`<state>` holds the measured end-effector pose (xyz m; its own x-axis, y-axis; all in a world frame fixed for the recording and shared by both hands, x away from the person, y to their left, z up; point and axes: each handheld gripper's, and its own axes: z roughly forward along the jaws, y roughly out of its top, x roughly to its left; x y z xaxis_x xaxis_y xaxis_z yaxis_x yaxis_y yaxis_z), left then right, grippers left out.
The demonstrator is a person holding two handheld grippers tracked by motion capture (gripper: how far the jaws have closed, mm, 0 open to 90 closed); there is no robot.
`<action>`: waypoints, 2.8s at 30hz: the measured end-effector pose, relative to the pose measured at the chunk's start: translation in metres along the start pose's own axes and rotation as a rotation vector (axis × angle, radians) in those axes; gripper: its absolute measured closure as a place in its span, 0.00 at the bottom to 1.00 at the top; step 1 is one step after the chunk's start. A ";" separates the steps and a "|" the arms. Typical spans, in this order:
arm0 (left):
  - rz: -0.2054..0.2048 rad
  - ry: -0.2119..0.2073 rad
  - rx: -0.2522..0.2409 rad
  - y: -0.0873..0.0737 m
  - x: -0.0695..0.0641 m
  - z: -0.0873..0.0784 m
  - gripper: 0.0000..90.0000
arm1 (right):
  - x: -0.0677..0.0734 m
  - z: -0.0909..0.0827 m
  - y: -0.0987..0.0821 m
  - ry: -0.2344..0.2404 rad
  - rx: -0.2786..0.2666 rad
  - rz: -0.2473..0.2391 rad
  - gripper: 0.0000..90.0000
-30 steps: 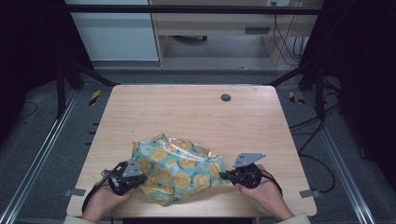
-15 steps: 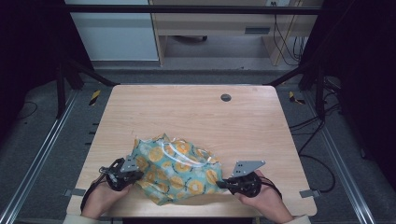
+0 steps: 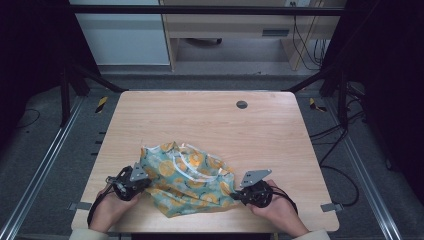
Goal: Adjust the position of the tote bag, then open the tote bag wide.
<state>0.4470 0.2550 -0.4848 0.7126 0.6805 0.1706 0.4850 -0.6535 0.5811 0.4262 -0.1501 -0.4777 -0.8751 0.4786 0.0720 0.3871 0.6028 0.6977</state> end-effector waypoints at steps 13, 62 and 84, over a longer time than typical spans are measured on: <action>-0.015 0.023 -0.008 0.001 0.004 0.002 1.00 | -0.004 0.004 -0.002 -0.028 0.007 0.021 0.98; -0.153 0.097 -0.274 0.064 0.032 -0.084 0.17 | -0.017 -0.036 0.037 -0.145 -0.220 0.114 0.40; -0.130 -0.042 -0.215 0.045 0.020 -0.045 0.65 | -0.043 0.010 0.025 -0.023 -0.107 0.228 0.56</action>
<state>0.4603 0.2545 -0.4195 0.6742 0.7367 0.0524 0.4582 -0.4728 0.7527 0.4763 -0.1487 -0.4707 -0.7614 0.6094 0.2211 0.5400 0.4074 0.7365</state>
